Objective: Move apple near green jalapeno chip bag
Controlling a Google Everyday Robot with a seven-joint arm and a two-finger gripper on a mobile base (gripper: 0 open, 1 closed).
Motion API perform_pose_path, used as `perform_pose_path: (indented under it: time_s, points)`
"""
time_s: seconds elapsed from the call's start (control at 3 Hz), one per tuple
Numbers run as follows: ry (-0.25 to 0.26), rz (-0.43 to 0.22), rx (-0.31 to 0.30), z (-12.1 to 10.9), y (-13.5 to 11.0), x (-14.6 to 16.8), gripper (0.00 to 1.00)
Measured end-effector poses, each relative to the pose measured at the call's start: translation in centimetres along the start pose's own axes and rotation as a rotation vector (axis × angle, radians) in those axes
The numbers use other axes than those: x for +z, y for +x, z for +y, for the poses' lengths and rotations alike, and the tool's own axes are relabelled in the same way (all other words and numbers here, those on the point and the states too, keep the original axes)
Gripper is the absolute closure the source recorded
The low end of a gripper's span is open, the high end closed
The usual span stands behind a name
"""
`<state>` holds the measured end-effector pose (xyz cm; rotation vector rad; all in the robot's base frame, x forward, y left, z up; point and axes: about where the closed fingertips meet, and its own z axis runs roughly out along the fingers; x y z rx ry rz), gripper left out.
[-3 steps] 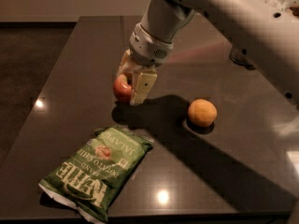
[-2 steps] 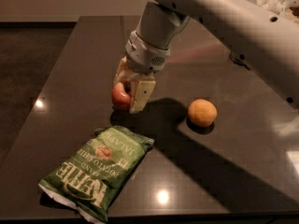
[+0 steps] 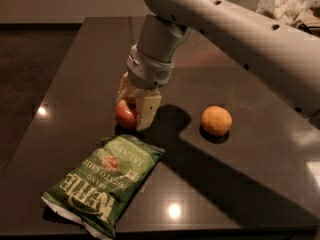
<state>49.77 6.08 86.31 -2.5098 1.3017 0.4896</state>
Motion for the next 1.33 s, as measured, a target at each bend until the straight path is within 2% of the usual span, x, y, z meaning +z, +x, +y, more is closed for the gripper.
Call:
perform_pose_path:
  time_s: [0.67,1.0,1.33]
  points:
    - [-0.069,0.001,-0.033,0.01,0.65,0.71,0.12]
    - [-0.069,0.000,-0.037,-0.26,0.70,0.80,0.00]
    - [-0.062,-0.002,-0.037,-0.47,0.64,0.88,0.00]
